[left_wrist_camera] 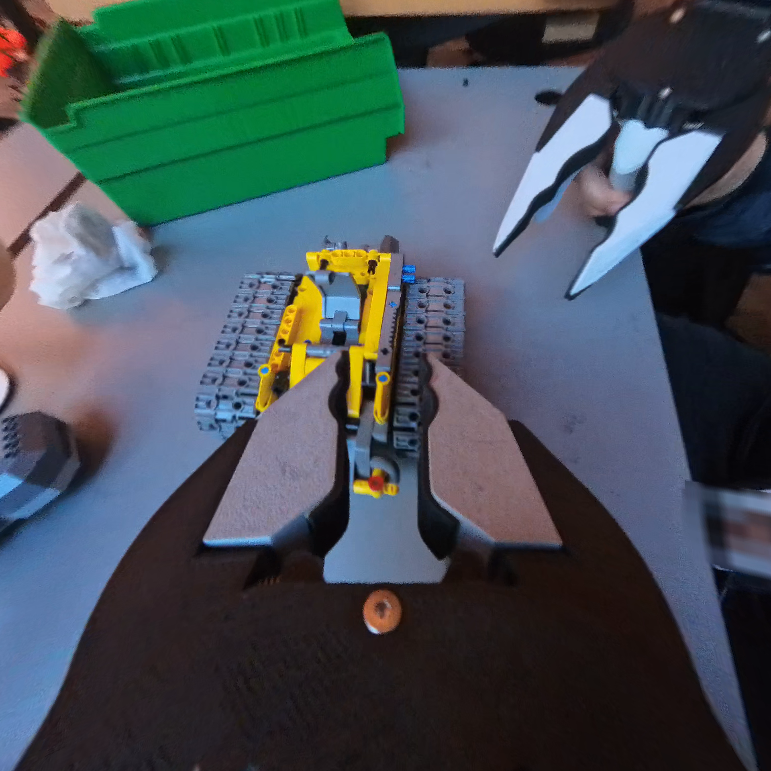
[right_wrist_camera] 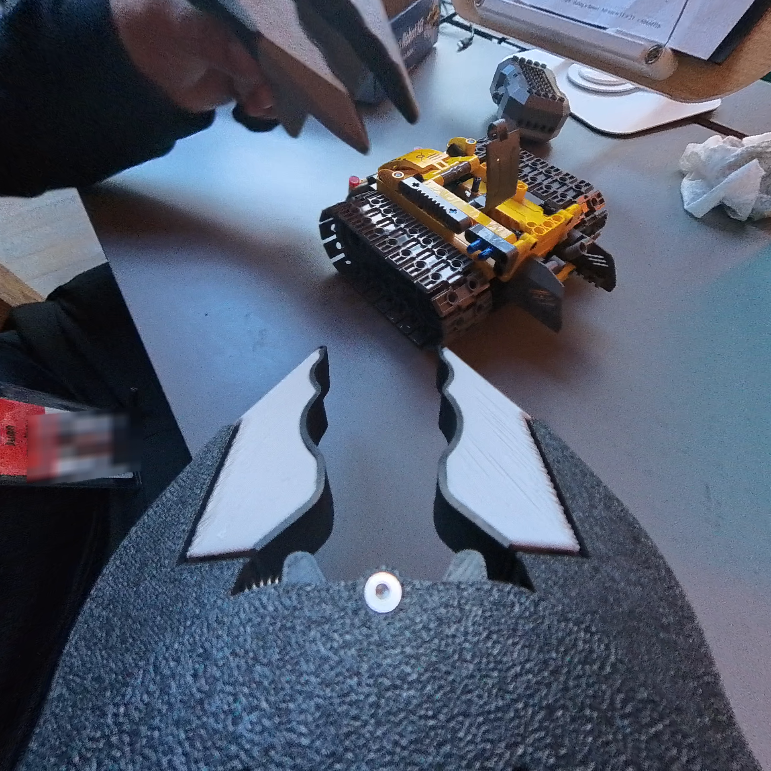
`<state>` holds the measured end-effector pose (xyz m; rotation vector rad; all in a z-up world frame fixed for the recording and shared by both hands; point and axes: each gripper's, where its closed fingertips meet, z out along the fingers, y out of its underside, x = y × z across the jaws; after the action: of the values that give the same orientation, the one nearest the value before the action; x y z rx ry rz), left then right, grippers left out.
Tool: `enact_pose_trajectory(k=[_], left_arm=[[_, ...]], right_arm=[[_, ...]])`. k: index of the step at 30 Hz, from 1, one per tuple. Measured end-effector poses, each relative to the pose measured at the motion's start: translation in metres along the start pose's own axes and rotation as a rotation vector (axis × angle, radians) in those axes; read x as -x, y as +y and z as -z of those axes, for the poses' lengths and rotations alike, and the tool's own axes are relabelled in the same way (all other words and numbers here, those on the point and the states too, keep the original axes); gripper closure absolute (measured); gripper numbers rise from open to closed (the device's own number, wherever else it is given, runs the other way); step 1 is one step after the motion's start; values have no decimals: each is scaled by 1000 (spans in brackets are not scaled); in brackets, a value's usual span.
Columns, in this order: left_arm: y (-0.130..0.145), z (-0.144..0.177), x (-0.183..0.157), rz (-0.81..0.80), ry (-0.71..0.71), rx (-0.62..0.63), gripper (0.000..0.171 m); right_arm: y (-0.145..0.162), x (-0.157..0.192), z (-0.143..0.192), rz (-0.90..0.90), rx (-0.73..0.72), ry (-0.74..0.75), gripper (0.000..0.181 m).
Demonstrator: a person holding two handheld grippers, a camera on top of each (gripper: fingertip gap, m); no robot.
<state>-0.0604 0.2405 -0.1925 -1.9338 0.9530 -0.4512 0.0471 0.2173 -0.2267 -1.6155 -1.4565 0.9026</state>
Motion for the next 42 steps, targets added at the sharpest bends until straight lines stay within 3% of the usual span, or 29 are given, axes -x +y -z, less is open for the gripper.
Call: enact_pose_trajectory(k=[2,5,8,13,15,24,31,35,38,42], left_arm=[[7,-17,0,6,58,69,145],[6,-30,0,34,106,66,151],[6,-37,-5,54,153,74,147],[6,-52,-1,-14,147,127,148],[4,-56,1,11,155,127,156],[29,-5,-53,-5,443,236,157],[21,-14,-64,-77,449,169,149],[19,-19,-66,-108,412,158,151],[23,-15,-66,-131,436,172,157],[43,20,-75,-202,603,202,157]], right_arm=[[2,1,-2,13,18,3,132],[2,2,-3,17,21,-7,136],[-1,1,-1,0,0,-24,137],[-8,-3,-7,36,-27,-24,142],[-11,-6,-12,50,-32,-13,141],[-28,-15,-12,127,-120,106,135],[-31,18,-20,207,-99,113,142],[-29,11,-23,130,-64,120,144],[-27,9,-21,40,-29,57,133],[-40,25,-12,113,-70,17,155]])
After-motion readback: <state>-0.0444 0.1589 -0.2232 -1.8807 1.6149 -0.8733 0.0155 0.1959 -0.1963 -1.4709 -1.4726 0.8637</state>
